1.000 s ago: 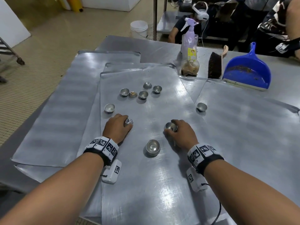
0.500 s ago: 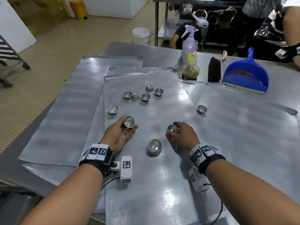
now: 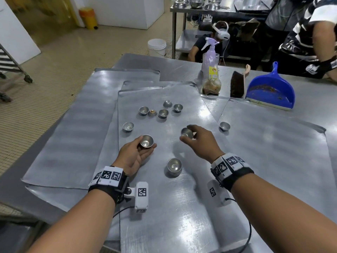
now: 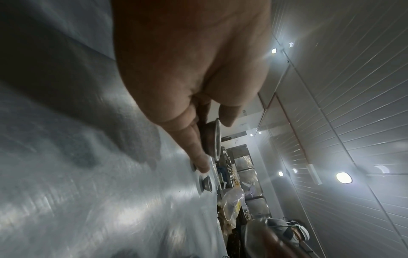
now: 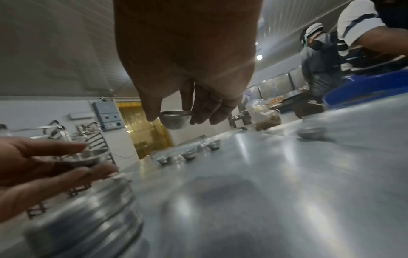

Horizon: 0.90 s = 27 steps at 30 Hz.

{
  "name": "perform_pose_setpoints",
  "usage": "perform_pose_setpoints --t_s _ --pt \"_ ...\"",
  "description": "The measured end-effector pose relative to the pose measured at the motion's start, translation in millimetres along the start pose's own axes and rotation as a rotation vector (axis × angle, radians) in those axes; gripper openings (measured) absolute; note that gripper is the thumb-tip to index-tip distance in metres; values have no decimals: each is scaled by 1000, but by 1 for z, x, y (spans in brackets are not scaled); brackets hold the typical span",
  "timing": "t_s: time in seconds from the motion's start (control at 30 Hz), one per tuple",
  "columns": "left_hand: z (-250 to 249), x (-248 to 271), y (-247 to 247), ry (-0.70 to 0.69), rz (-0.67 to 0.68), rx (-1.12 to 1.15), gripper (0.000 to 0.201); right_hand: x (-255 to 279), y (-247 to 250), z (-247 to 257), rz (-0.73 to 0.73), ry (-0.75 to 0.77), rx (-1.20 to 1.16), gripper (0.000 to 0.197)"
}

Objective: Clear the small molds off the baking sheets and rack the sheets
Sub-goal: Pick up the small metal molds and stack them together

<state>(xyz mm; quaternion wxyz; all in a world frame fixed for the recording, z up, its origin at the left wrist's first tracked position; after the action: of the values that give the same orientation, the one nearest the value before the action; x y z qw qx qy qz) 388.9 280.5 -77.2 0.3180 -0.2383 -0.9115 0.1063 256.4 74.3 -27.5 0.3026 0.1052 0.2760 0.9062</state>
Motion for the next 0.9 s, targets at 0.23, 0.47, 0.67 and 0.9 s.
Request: perform_pose_setpoints --t_s 0.23,0.47,0.67,0.9 --pt "-2 12 -9 6 56 23 35 1 -45 71 153 249 117 59" --pt "-3 21 -23 18 131 73 26 6 -69 73 203 239 189 56" --pt "-6 18 -40 5 160 -20 35 4 -32 51 142 165 126 61" --pt "-14 9 -87 11 184 -137 36 -43 66 -65 -78 -174 346 48"
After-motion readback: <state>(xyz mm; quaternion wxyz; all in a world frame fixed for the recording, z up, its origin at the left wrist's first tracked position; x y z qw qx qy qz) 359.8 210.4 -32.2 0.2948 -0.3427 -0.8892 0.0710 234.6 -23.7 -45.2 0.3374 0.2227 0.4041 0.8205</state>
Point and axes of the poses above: each hand's wrist, its own x-axis away from the middle knuckle, its own y-axis out of the back of the hand, z = x × y, the point moved 7 cm from there along -x, towards the middle knuckle, and after that the axes turned 8 degrees about -x, right-handed, at the moved point
